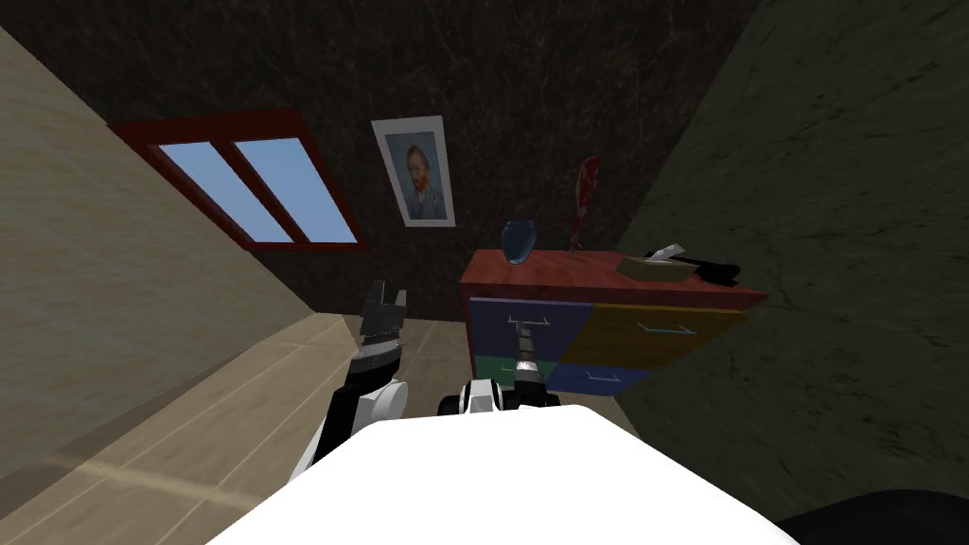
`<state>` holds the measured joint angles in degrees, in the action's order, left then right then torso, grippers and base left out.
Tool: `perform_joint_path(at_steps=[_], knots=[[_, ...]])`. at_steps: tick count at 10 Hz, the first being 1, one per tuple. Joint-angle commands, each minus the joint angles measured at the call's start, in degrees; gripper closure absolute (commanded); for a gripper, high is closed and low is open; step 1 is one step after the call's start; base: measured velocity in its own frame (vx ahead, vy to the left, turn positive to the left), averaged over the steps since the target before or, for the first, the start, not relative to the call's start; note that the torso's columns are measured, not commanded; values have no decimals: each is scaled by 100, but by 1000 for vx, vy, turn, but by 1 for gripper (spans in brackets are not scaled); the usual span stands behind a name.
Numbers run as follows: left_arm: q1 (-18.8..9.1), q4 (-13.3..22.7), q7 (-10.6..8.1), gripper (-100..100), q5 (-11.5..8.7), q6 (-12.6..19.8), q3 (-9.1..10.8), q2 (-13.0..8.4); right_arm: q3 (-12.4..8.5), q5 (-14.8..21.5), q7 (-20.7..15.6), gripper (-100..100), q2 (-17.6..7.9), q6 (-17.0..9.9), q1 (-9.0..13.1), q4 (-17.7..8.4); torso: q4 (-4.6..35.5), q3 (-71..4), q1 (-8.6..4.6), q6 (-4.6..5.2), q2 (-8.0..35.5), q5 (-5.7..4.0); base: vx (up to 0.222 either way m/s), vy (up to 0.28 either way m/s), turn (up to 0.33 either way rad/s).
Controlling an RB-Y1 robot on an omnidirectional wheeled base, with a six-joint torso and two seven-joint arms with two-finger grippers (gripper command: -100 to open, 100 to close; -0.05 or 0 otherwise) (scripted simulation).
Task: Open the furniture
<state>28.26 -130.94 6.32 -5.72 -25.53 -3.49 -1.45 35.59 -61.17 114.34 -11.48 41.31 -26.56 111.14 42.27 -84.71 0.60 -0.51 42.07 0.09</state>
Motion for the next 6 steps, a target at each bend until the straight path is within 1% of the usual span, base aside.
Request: perform_joint_path(at_steps=[1, 2, 3, 4, 5, 6], knots=[[1, 0, 0, 0, 0, 0, 0, 0, 279, -257, 7, 100, -206, -168, 458, -177, -23, 9, 8, 10, 1, -6, -5, 44, -372], [0, 0, 0, 0, 0, 0, 0, 0, 279, -257, 7, 100, -206, -168, 570, -177, -18, 4, 2, 11, -4, -5, -7, 26, -75], [0, 0, 0, 0, 0, 0, 0, 0, 487, -520, 10, 100, -417, -288, 740, -350, 1, 3, 8, -3, 5, 2, -2, 31, -401], [1, 0, 0, 0, 0, 0, 0, 0, 487, -520, 10, 100, -417, -288, 879, -350, -5, 13, 13, 12, 17, 2, -8, 46, -374], [0, 0, 0, 0, 0, 0, 0, 1, 487, -520, 10, 100, -417, -288, 1025, -350, -11, 15, 4, 12, 16, -1, -15, 25, -63], [-1, 0, 0, 0, 0, 0, 0, 0, 690, -782, 13, 100, -629, -407, 1215, -524, -4, 12, 3, -2, 15, -2, -12, 27, -368]])
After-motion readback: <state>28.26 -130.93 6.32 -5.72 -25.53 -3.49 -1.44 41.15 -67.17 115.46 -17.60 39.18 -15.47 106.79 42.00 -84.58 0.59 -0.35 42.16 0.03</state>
